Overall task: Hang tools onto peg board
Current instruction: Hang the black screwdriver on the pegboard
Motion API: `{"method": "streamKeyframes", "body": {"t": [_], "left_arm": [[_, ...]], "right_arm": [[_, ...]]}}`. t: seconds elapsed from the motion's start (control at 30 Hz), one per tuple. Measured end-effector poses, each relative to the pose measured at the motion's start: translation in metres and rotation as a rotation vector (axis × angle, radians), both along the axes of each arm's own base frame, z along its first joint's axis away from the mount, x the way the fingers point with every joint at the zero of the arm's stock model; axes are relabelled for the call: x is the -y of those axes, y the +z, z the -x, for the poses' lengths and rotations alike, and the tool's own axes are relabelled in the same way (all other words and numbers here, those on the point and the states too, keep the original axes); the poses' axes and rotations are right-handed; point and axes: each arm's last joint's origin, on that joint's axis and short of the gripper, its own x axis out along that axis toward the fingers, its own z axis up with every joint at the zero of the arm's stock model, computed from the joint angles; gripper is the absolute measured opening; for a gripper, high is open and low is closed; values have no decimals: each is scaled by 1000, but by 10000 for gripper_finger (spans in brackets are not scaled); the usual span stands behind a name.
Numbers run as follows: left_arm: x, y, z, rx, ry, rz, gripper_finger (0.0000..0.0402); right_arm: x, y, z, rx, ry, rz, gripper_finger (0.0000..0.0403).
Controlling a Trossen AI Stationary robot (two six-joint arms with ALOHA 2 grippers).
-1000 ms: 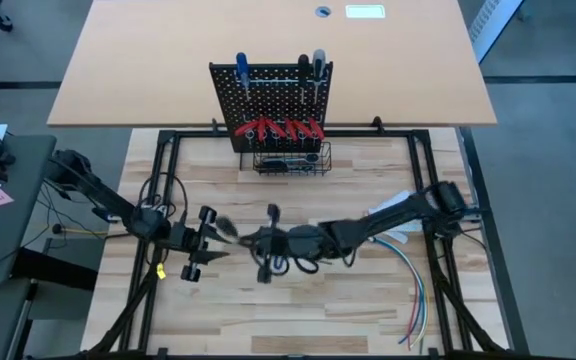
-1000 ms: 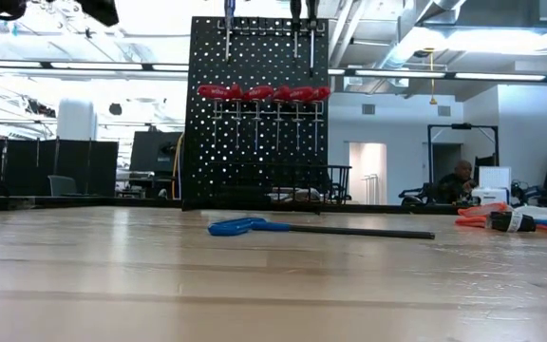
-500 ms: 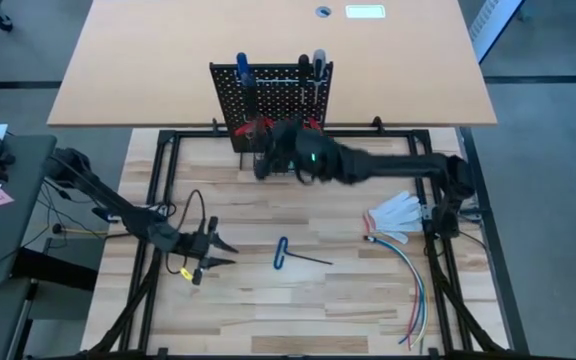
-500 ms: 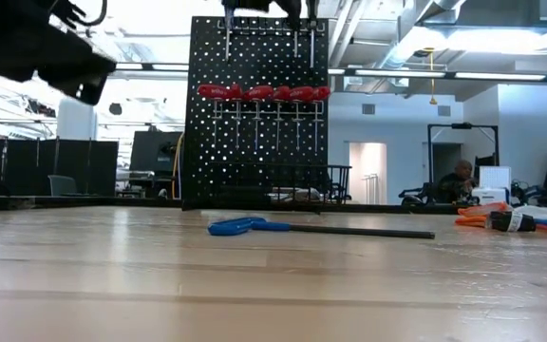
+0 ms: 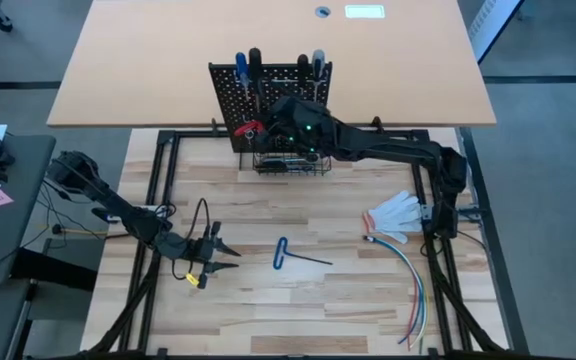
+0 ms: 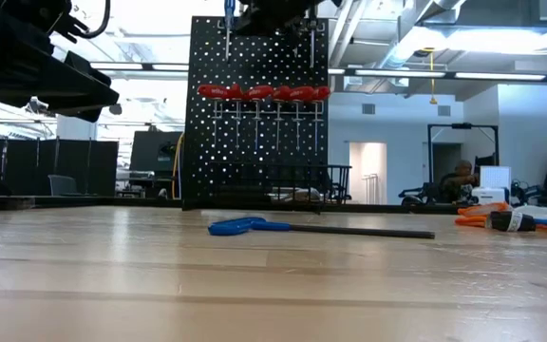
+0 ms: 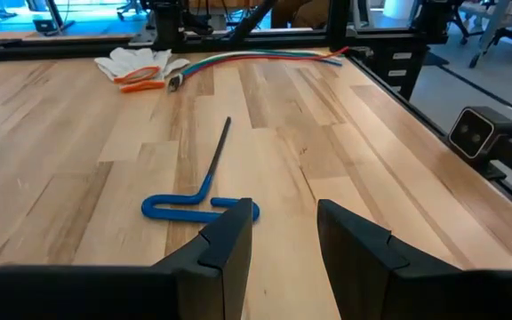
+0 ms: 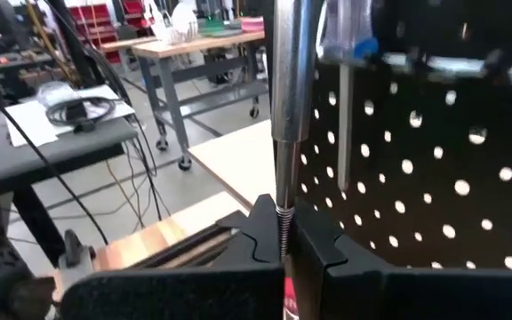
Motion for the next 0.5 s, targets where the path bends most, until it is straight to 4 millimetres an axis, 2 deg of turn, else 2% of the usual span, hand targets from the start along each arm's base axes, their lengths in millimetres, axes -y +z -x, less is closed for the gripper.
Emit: {"method": "streamKeyframes", "body": {"t": [0.5], "left_arm": [[0,4,-1,40,2,-3,122]], "right_arm": [[24,-4,2,20,2,3,3]]}}
